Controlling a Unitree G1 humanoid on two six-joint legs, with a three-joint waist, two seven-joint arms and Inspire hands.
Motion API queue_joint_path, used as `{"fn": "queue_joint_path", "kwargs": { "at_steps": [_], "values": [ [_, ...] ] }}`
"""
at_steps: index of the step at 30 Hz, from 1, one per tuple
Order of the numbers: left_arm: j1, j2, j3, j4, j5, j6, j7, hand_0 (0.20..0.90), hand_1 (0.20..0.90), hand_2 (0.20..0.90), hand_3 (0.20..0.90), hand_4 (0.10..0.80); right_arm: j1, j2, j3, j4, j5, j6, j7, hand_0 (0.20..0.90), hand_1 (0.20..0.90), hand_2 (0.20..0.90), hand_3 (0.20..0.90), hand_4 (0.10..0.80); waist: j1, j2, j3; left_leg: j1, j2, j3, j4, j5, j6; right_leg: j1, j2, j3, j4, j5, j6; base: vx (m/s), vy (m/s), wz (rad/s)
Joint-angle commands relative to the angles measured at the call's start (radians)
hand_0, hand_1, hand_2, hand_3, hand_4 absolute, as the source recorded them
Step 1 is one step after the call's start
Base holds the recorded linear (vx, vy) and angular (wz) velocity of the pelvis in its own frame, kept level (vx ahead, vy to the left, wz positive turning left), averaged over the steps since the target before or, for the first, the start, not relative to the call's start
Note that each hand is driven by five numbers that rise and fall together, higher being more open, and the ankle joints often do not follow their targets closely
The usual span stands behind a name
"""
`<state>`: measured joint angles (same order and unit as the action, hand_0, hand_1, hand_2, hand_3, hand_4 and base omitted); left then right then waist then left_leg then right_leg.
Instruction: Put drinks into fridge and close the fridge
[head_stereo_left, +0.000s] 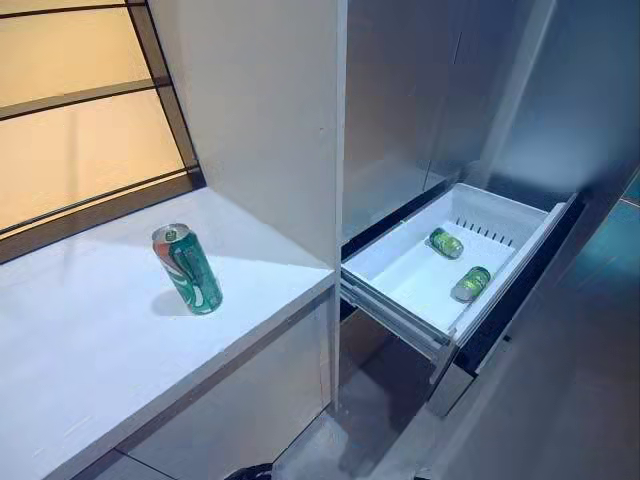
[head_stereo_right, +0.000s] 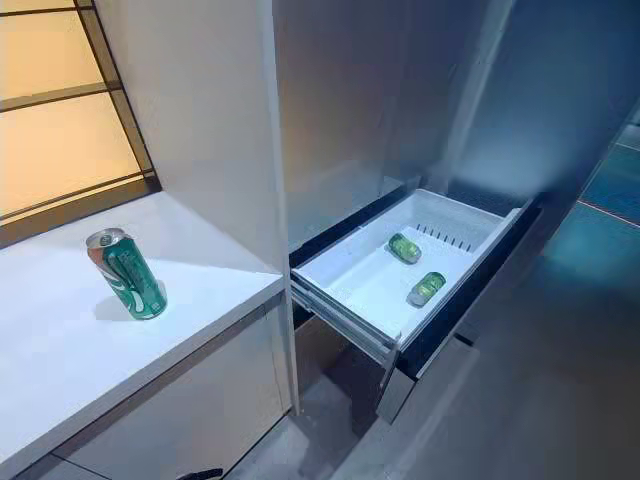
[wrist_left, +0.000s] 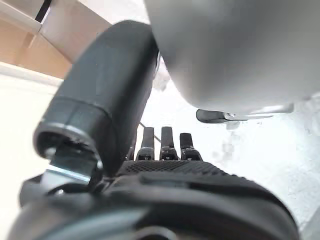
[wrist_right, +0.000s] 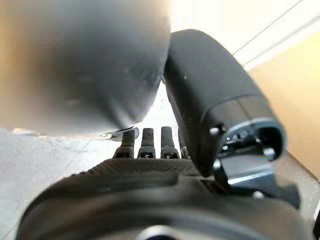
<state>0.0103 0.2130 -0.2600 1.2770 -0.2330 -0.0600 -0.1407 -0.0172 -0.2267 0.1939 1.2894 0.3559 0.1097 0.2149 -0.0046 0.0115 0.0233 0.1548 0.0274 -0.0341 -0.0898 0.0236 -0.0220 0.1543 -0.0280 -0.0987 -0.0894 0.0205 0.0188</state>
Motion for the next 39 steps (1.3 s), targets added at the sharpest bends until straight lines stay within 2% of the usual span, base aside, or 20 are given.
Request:
{"fn": "queue_joint_path", "kwargs": {
  "at_steps": [1, 7, 13, 15, 20, 24, 27, 28, 31, 32, 34, 35, 36, 37, 38, 39],
  "values": [
    [-0.044, -0.038, 0.001, 0.053, -0.004, -0.042, -0.002, 0.900, 0.900, 0.900, 0.900, 0.800, -0.042, 0.048, -0.007, 0.072, 0.015, -0.007, 0.047, 0.900, 0.900, 0.900, 0.900, 0.800, 0.005, -0.017, 0.026, 0.012, -0.064, 0.047, 0.003, -0.031, 0.049, -0.010, -0.009, 0.012, 0.028, 0.015, 0.020, 0.000, 0.000, 0.00],
    [-0.041, -0.039, 0.011, 0.053, -0.025, -0.053, -0.019, 0.900, 0.900, 0.900, 0.900, 0.800, -0.041, 0.042, -0.012, 0.082, 0.008, -0.018, 0.057, 0.900, 0.900, 0.900, 0.900, 0.800, 0.007, -0.017, 0.026, 0.012, -0.065, 0.046, 0.003, -0.031, 0.048, -0.010, -0.010, 0.010, 0.028, 0.015, 0.020, 0.000, 0.000, 0.00],
    [-0.043, -0.034, 0.028, 0.048, -0.079, -0.112, -0.053, 0.900, 0.900, 0.900, 0.900, 0.800, -0.044, 0.036, -0.017, 0.091, -0.003, -0.020, 0.064, 0.900, 0.900, 0.900, 0.900, 0.800, 0.007, -0.015, 0.023, 0.013, -0.065, 0.047, 0.003, -0.031, 0.048, -0.008, -0.010, 0.011, 0.027, 0.015, 0.020, 0.000, 0.000, 0.00],
    [-0.054, -0.023, 0.034, 0.015, -0.116, -0.174, -0.100, 0.900, 0.900, 0.900, 0.900, 0.800, -0.049, 0.026, -0.017, 0.090, -0.007, -0.013, 0.069, 0.900, 0.900, 0.900, 0.900, 0.800, 0.008, -0.012, 0.024, 0.013, -0.064, 0.048, 0.003, -0.031, 0.046, -0.007, -0.010, 0.011, 0.027, 0.014, 0.020, 0.000, 0.000, 0.00],
    [-0.082, -0.002, 0.019, -0.095, -0.215, -0.180, -0.239, 0.900, 0.900, 0.900, 0.900, 0.800, -0.062, 0.006, -0.016, 0.075, -0.006, 0.010, 0.074, 0.900, 0.900, 0.900, 0.900, 0.800, 0.009, -0.006, 0.028, 0.011, -0.063, 0.046, 0.003, -0.030, 0.045, -0.010, -0.008, 0.014, 0.030, 0.014, 0.020, 0.000, 0.000, 0.00],
    [-0.101, 0.027, -0.031, -0.334, -0.313, -0.086, -0.470, 0.900, 0.900, 0.900, 0.900, 0.800, -0.066, -0.013, -0.021, 0.051, -0.007, 0.030, 0.075, 0.900, 0.900, 0.900, 0.900, 0.800, 0.011, 0.007, 0.033, 0.007, -0.062, 0.047, 0.003, -0.029, 0.046, -0.015, -0.007, 0.020, 0.031, 0.017, 0.021, -0.008, 0.008, 0.00],
    [-0.111, 0.067, -0.079, -0.557, -0.355, 0.019, -0.557, 0.900, 0.900, 0.900, 0.900, 0.800, -0.059, -0.018, -0.021, 0.033, -0.011, 0.035, 0.069, 0.900, 0.900, 0.900, 0.900, 0.800, 0.007, 0.015, 0.035, 0.005, -0.060, 0.048, 0.003, -0.030, 0.048, -0.022, -0.005, 0.028, 0.036, 0.018, 0.023, 0.000, 0.000, 0.00],
    [-0.114, 0.077, -0.082, -0.596, -0.357, 0.025, -0.581, 0.900, 0.900, 0.900, 0.900, 0.800, -0.057, -0.019, -0.020, 0.029, -0.012, 0.036, 0.068, 0.900, 0.900, 0.900, 0.900, 0.800, 0.007, 0.016, 0.035, 0.005, -0.060, 0.049, 0.003, -0.030, 0.048, -0.022, -0.005, 0.030, 0.037, 0.018, 0.023, 0.000, 0.000, 0.00],
    [-0.147, 0.124, -0.062, -0.890, -0.466, 0.144, -0.616, 0.900, 0.900, 0.900, 0.900, 0.800, -0.042, -0.024, -0.019, 0.008, -0.014, 0.037, 0.066, 0.900, 0.900, 0.900, 0.900, 0.800, 0.005, 0.018, 0.036, 0.002, -0.059, 0.046, 0.003, -0.032, 0.050, -0.024, -0.006, 0.036, 0.035, 0.019, 0.025, -0.021, 0.007, -0.06],
    [-0.150, 0.128, -0.056, -0.923, -0.478, 0.156, -0.611, 0.900, 0.900, 0.900, 0.900, 0.800, -0.040, -0.024, -0.020, 0.006, -0.014, 0.036, 0.065, 0.900, 0.900, 0.900, 0.900, 0.800, 0.005, 0.018, 0.035, 0.002, -0.059, 0.046, 0.003, -0.033, 0.051, -0.024, -0.007, 0.036, 0.034, 0.019, 0.025, -0.017, 0.001, -0.04],
    [-0.171, 0.154, -0.010, -1.145, -0.582, 0.205, -0.538, 0.900, 0.900, 0.900, 0.900, 0.800, -0.023, -0.019, -0.024, -0.003, -0.008, 0.028, 0.056, 0.900, 0.900, 0.900, 0.900, 0.800, 0.010, 0.017, 0.034, 0.001, -0.060, 0.040, 0.003, -0.037, 0.054, -0.021, -0.009, 0.035, 0.029, 0.020, 0.025, 0.000, 0.000, 0.00],
    [-0.180, 0.164, 0.034, -1.256, -0.630, 0.212, -0.501, 0.900, 0.900, 0.900, 0.900, 0.800, -0.010, -0.012, -0.029, -0.008, -0.003, 0.020, 0.049, 0.900, 0.900, 0.900, 0.900, 0.800, 0.016, 0.016, 0.032, 0.002, -0.061, 0.035, 0.003, -0.041, 0.056, -0.016, -0.010, 0.033, 0.024, 0.020, 0.025, 0.000, 0.000, 0.00],
    [-0.181, 0.167, 0.050, -1.289, -0.642, 0.206, -0.492, 0.900, 0.900, 0.900, 0.900, 0.800, -0.005, -0.009, -0.029, -0.009, -0.002, 0.017, 0.047, 0.900, 0.900, 0.900, 0.900, 0.800, 0.017, 0.015, 0.032, 0.003, -0.061, 0.034, 0.003, -0.042, 0.056, -0.013, -0.011, 0.032, 0.023, 0.019, 0.024, 0.000, 0.000, 0.00],
    [-0.189, 0.175, 0.081, -1.352, -0.664, 0.163, -0.474, 0.900, 0.900, 0.900, 0.900, 0.800, 0.004, -0.003, -0.030, -0.008, 0.005, 0.011, 0.040, 0.900, 0.900, 0.900, 0.900, 0.800, 0.023, 0.013, 0.029, 0.004, -0.060, 0.030, 0.003, -0.044, 0.057, -0.010, -0.012, 0.029, 0.021, 0.018, 0.024, 0.015, -0.017, 0.05],
    [-0.193, 0.179, 0.100, -1.384, -0.671, 0.156, -0.461, 0.900, 0.900, 0.900, 0.900, 0.800, 0.008, 0.002, -0.030, -0.007, 0.007, 0.006, 0.037, 0.900, 0.900, 0.900, 0.900, 0.800, 0.024, 0.012, 0.028, 0.004, -0.061, 0.027, 0.003, -0.045, 0.057, -0.008, -0.012, 0.028, 0.020, 0.017, 0.023, 0.025, -0.037, 0.06],
    [-0.207, 0.190, 0.139, -1.446, -0.687, 0.092, -0.443, 0.900, 0.900, 0.900, 0.900, 0.800, 0.020, 0.012, -0.028, -0.003, 0.016, -0.003, 0.028, 0.900, 0.900, 0.900, 0.900, 0.800, 0.030, 0.009, 0.022, 0.004, -0.061, 0.020, 0.003, -0.046, 0.057, -0.004, -0.012, 0.025, 0.018, 0.015, 0.022, 0.031, -0.041, 0.05]
  ]
}}
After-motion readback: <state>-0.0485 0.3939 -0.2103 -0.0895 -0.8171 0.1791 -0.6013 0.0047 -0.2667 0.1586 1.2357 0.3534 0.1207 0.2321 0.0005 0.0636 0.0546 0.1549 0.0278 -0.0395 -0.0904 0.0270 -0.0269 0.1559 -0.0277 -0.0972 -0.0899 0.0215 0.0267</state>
